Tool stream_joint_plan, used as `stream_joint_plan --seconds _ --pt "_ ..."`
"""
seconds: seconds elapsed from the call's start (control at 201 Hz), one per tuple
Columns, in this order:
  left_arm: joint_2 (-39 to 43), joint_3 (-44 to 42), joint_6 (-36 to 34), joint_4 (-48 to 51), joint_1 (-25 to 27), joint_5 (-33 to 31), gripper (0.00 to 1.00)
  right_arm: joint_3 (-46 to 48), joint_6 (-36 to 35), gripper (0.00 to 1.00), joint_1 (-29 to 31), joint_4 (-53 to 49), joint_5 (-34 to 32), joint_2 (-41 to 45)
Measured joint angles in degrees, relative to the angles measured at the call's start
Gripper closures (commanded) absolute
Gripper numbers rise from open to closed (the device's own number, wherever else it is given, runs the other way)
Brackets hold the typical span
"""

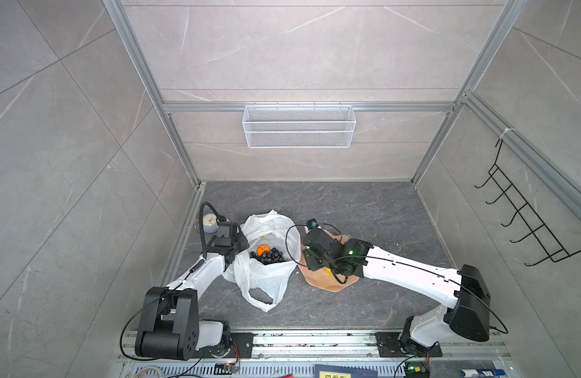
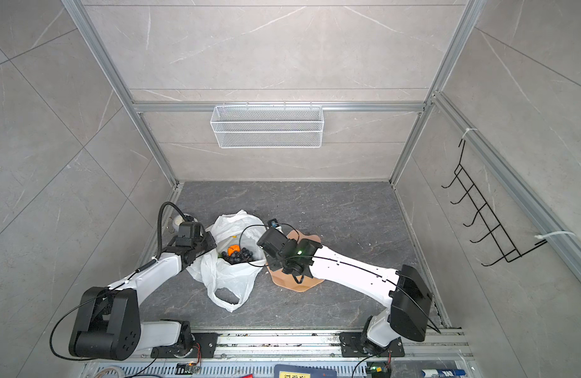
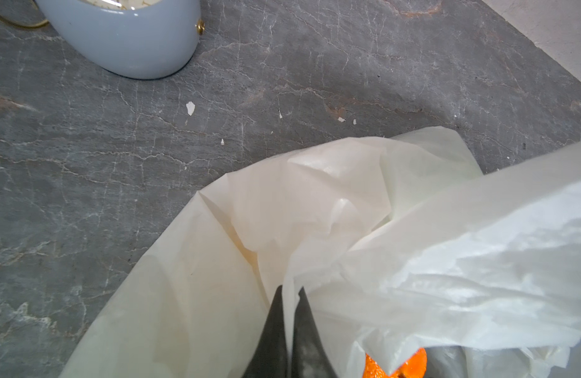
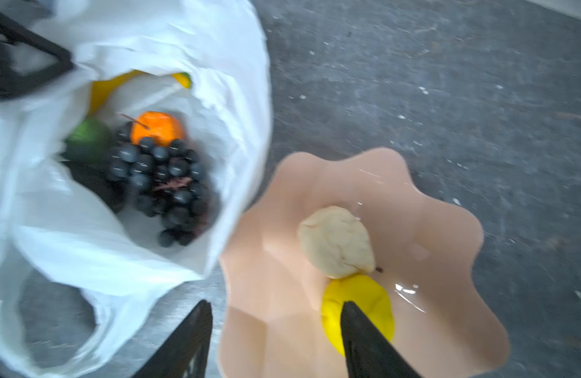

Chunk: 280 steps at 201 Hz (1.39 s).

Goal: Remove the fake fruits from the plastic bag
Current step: 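Open the right gripper over the bowl and move it back toward the bag, then reach the right gripper deep into the bag past the grapes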

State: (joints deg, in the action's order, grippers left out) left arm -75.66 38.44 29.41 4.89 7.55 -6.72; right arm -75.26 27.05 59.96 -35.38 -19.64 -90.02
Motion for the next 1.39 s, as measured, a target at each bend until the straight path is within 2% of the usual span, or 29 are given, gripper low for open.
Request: stream_joint_plan --seconds 0.124,0.334,0.548,0.722,0.831,1.175,1.394 --pt "1.9 0.0 -0.7 0.1 1.4 -1.5 0.94 -9.1 -0.3 0.44 2.1 3.8 4.4 -8.8" --pt "6.6 -2.2 -1.2 -0.7 2.2 -2.2 1.0 -21.6 -0.5 0.53 2.0 8.2 9.5 -24.3" --pt "11.1 -5.2 -1.2 -2.0 2.2 -2.6 1.0 -30.5 0.9 0.54 -0.2 10.5 12.2 -36.4" --pt "13.5 -6.4 -1.1 -3.5 2.4 -2.7 1.0 -37.6 2.8 0.49 -2.1 11.8 12.6 -44.3" --pt "15.2 -7.5 -1.1 -4.6 2.7 -2.7 1.0 -40.3 4.5 0.41 -2.5 12.3 11.7 -47.3" --pt "16.8 -8.5 -1.1 -7.3 3.7 -2.1 1.0 -42.4 8.1 0.26 -5.0 15.3 9.2 -48.4" --pt "16.8 -8.5 -1.1 -8.6 3.8 -1.3 1.0 -45.2 9.7 0.18 -6.4 18.2 10.2 -50.2"
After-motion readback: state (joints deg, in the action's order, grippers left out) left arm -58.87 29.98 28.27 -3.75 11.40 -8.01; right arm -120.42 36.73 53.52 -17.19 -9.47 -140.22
